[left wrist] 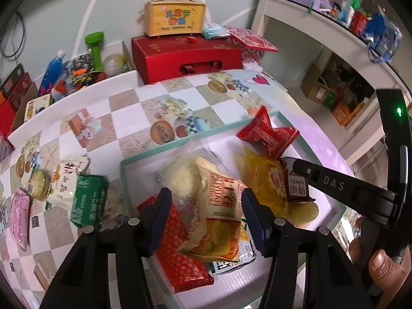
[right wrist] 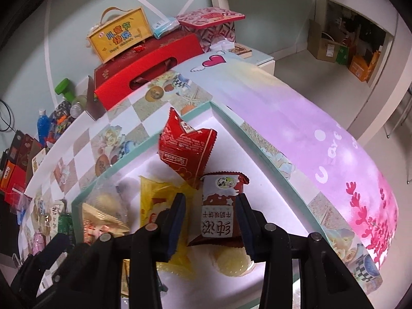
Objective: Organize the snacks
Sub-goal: 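Lower both bags into the tray and open both grippers, then lift both grippers from the tray back toward the snack pile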
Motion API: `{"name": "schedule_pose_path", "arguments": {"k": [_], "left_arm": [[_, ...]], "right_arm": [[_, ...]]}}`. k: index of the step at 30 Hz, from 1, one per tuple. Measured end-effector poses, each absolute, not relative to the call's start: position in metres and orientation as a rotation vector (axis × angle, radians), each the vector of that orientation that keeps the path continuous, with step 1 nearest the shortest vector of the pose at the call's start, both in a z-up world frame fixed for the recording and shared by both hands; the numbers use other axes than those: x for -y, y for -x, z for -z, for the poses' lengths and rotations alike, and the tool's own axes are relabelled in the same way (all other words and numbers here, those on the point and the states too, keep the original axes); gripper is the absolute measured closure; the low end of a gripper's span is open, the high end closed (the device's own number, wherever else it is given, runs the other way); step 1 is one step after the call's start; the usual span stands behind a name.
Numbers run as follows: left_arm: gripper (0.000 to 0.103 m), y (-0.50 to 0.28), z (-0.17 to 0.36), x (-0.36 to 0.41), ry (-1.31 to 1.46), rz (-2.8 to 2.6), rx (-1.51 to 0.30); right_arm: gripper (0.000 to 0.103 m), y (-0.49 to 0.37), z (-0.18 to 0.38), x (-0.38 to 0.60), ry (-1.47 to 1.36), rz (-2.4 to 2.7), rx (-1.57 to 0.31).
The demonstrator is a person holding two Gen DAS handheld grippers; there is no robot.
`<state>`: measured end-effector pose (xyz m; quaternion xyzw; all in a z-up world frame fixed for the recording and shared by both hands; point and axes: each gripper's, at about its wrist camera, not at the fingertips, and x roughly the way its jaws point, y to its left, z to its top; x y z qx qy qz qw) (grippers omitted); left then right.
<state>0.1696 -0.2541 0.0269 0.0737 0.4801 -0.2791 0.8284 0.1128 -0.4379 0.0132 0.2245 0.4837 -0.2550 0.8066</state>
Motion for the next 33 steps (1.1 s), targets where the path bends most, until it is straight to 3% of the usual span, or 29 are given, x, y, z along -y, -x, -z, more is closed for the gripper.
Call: {"name": "schedule_pose_path", "arguments": {"k": [1,3,5,9,13,16,33], "left_arm": [[0.037,-0.172,-0.028,0.249,-0.14,0.57,-1.022],[0.027,-0.178,-0.028,0.242,-0.116,0.535,-1.026],[0.024,-0.185,-0.026,0.231,-0.096,0.492,-1.033],[0.013,-0.197,-0.021,0.206,-0.063,0.382,-1.043],[0.007,-0.206,-0.018,0.183,-0.029,0.305,-1.036],[0.003,-0.209,-0.014,0.174,-0.025,0.274,-1.037],[0.002,-0.217,-0.027,0.128,0.065,0.233,-0.926]], "right_arm": [[0.038,-0.113,-0.015,0.437,-0.477,0.543,-1.033],[0.034,-0.114,-0.017,0.434,-0.462,0.535,-1.032],[0.032,-0.116,-0.018,0.431,-0.458,0.528,-1.034],[0.01,-0.12,-0.016,0.427,-0.449,0.513,-1.039],[0.0,-0.123,-0.016,0.422,-0.437,0.506,-1.039],[0.0,-0.125,-0.015,0.419,-0.431,0.496,-1.037],[0.0,-0.133,-0.024,0.398,-0.387,0.451,-0.958]]}}
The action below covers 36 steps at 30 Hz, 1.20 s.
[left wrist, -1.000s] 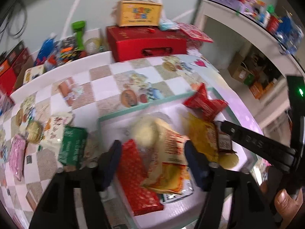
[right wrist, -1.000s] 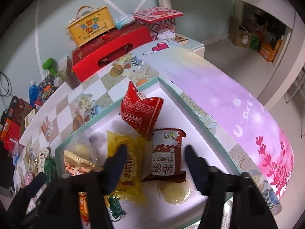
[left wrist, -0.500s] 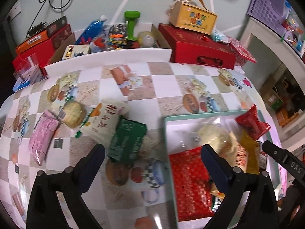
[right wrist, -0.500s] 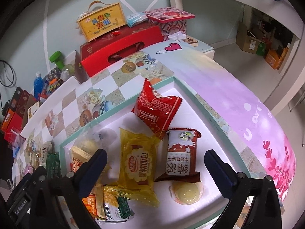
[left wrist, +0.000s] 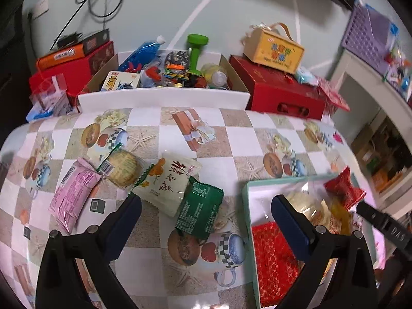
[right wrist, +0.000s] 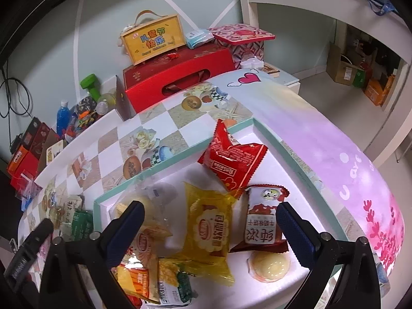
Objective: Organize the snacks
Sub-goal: 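Lift both grippers from the tray back toward the snack pile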
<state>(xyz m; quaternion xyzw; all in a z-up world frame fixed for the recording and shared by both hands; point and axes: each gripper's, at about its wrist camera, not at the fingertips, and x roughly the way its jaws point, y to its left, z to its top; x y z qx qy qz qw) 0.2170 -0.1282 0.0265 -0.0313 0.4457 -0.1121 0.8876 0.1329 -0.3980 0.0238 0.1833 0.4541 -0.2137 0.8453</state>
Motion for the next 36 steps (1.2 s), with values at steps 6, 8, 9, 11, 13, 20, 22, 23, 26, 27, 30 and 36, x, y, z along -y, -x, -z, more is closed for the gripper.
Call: {"name": "schedule_pose_path", "arguments": {"k": [6,8,9,11,13,20,22,23,26,27,30,36], "left_arm": [[0.002,-0.223,-0.029,0.099,0.095,0.187,-0.915],[0.002,-0.225,-0.03,0.086,0.127,0.187,-0.917],[0.002,-0.226,-0.031,0.079,0.145,0.189,-0.923],[0.002,-0.228,-0.032,0.063,0.188,0.183,-0.933],[0.002,-0.23,-0.032,0.051,0.201,0.171,-0.932],[0.002,-0.231,-0.036,0.003,0.191,0.063,-0.901],[0.002,-0.231,-0.037,-0.011,0.21,0.047,-0.895],[0.002,-0.231,-0.038,-0.018,0.214,0.042,-0.892],[0.002,-0.232,-0.039,-0.035,0.224,0.026,-0.89],[0.002,-0.233,-0.039,-0.04,0.229,0.023,-0.888],[0.002,-0.233,-0.04,-0.055,0.238,0.003,-0.882],[0.002,-0.234,-0.035,-0.084,0.265,-0.05,-0.887]], "right_arm": [[0.0,-0.138,-0.026,0.386,-0.382,0.43,-0.95],[0.0,-0.14,-0.029,0.381,-0.384,0.42,-0.946],[0.0,-0.142,-0.03,0.378,-0.378,0.418,-0.946],[0.0,-0.145,-0.032,0.37,-0.353,0.413,-0.949],[0.0,-0.148,-0.034,0.363,-0.331,0.41,-0.952],[0.0,-0.16,-0.04,0.332,-0.291,0.349,-0.95],[0.0,-0.162,-0.046,0.321,-0.271,0.345,-0.935],[0.0,-0.164,-0.049,0.316,-0.26,0.342,-0.928],[0.0,-0.17,-0.058,0.299,-0.246,0.308,-0.908],[0.0,-0.172,-0.06,0.293,-0.249,0.291,-0.905],[0.0,-0.182,-0.062,0.274,-0.258,0.241,-0.908],[0.0,-0.201,-0.055,0.234,-0.245,0.152,-0.943]]}}
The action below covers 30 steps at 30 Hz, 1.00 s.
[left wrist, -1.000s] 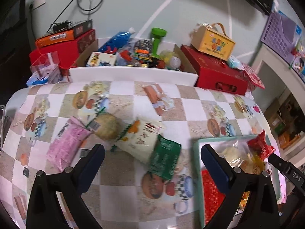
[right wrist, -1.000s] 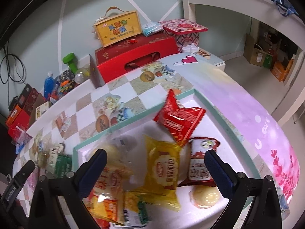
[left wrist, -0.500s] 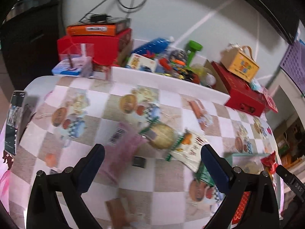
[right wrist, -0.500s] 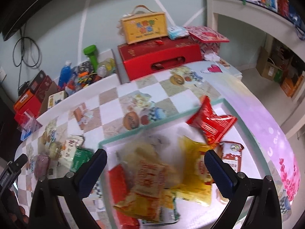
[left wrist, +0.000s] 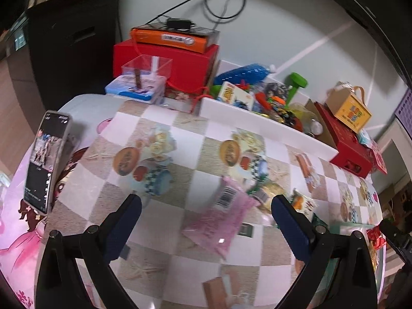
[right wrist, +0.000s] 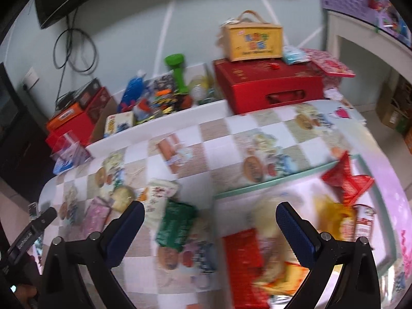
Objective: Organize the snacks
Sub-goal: 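Lift both grippers from the tray back toward the snack pile, then close the right gripper on the dark green pack while the left closes on the pink bag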
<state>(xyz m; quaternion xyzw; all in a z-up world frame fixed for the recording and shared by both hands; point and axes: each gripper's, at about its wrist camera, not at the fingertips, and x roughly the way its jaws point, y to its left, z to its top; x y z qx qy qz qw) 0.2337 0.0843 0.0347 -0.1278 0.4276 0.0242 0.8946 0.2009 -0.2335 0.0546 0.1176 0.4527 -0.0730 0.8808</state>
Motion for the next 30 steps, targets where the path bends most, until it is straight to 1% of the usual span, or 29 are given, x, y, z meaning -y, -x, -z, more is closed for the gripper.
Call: {"name": "schedule_pose_path", "arguments": {"k": [6,17,18,22,24,26,27,28,30], "left_arm": [[0.002,-0.237,-0.025,-0.095,0.287,-0.063,-0.911],[0.002,-0.253,0.002,-0.078,0.289,-0.016,-0.977],[0.003,-0.255,0.006,-0.075,0.294,-0.007,-0.984],[0.003,-0.259,0.019,-0.067,0.283,0.015,-1.013],[0.003,-0.261,0.024,-0.064,0.281,0.023,-1.02],[0.003,-0.262,0.028,-0.062,0.283,0.03,-1.021],[0.003,-0.263,0.03,-0.061,0.285,0.033,-1.021],[0.003,-0.264,0.032,-0.06,0.285,0.037,-1.022],[0.003,-0.265,0.034,-0.058,0.279,0.044,-1.026]], "right_arm": [[0.0,-0.219,-0.037,0.202,-0.224,0.101,-0.99],[0.0,-0.242,0.016,0.179,-0.213,0.074,-1.106],[0.001,-0.243,0.02,0.18,-0.212,0.078,-1.113],[0.013,-0.246,0.032,0.181,-0.202,0.09,-1.133],[0.014,-0.247,0.038,0.181,-0.199,0.09,-1.141],[0.018,-0.248,0.042,0.18,-0.19,0.091,-1.151],[0.023,-0.249,0.044,0.179,-0.182,0.094,-1.156],[0.025,-0.249,0.046,0.178,-0.176,0.094,-1.16],[0.026,-0.25,0.049,0.178,-0.171,0.095,-1.169]]}}
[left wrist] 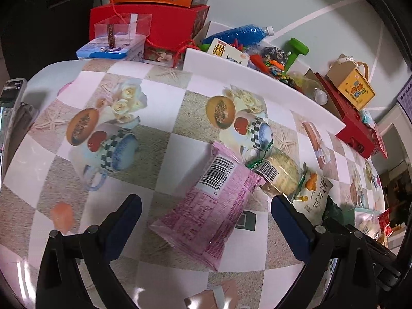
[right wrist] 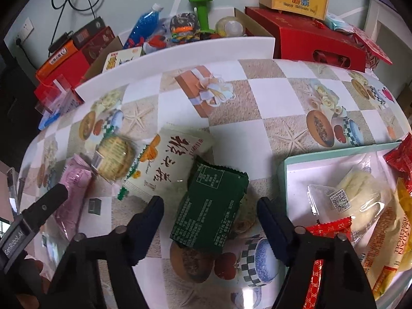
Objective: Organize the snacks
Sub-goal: 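Close the right gripper on the dark green pack while the left closes on the pink bag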
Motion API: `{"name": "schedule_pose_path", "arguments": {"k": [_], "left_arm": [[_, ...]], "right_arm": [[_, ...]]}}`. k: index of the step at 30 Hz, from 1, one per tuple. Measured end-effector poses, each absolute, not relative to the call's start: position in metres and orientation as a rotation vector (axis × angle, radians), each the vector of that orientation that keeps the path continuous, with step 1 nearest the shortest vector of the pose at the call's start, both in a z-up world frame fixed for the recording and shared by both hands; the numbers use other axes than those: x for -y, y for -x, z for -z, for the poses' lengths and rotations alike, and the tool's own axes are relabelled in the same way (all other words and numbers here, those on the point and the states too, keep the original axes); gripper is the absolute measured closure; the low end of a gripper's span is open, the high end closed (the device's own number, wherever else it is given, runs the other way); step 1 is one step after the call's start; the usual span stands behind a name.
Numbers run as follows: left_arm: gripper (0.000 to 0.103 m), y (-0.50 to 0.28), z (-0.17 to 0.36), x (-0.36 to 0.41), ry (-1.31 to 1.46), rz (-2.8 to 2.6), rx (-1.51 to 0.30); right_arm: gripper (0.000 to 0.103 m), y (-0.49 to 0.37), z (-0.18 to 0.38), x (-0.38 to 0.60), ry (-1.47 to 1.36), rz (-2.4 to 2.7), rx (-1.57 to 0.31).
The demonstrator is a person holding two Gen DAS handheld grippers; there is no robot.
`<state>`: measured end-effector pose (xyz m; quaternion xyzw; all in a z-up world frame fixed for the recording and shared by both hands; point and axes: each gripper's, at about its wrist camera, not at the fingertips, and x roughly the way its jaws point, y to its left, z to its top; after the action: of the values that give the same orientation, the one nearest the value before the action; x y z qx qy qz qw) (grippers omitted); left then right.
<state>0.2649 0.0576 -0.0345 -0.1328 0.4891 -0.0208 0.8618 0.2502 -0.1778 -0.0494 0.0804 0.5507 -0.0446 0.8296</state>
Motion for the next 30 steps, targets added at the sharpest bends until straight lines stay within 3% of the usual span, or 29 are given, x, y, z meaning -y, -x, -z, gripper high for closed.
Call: {"name": "schedule_pose_path", "arguments": {"k": [5,12,15,22,30], "left_arm": [[0.005,-0.266,0.036,-0.051,0.246,0.061,-1.012],[0.02,-0.269,0.04,-0.044,0.217,0.073,-1.014],[0.027,-0.27,0.042,-0.046,0.222,0.062,-1.02],[0.03,-0.269,0.044,-0.061,0.28,0.024,-1.027],[0.047,-0.268,0.043,-0.058,0.252,0.035,-1.052]], "right_arm": [[0.026,-0.252,0.057,0.177,-0.159,0.094,-1.18],[0.03,-0.253,0.062,0.178,-0.172,0.088,-1.179],[0.035,-0.253,0.063,0.181,-0.176,0.094,-1.178],[0.051,-0.25,0.063,0.186,-0.16,0.115,-1.177],[0.056,-0.245,0.062,0.18,-0.119,0.096,-1.18]]}}
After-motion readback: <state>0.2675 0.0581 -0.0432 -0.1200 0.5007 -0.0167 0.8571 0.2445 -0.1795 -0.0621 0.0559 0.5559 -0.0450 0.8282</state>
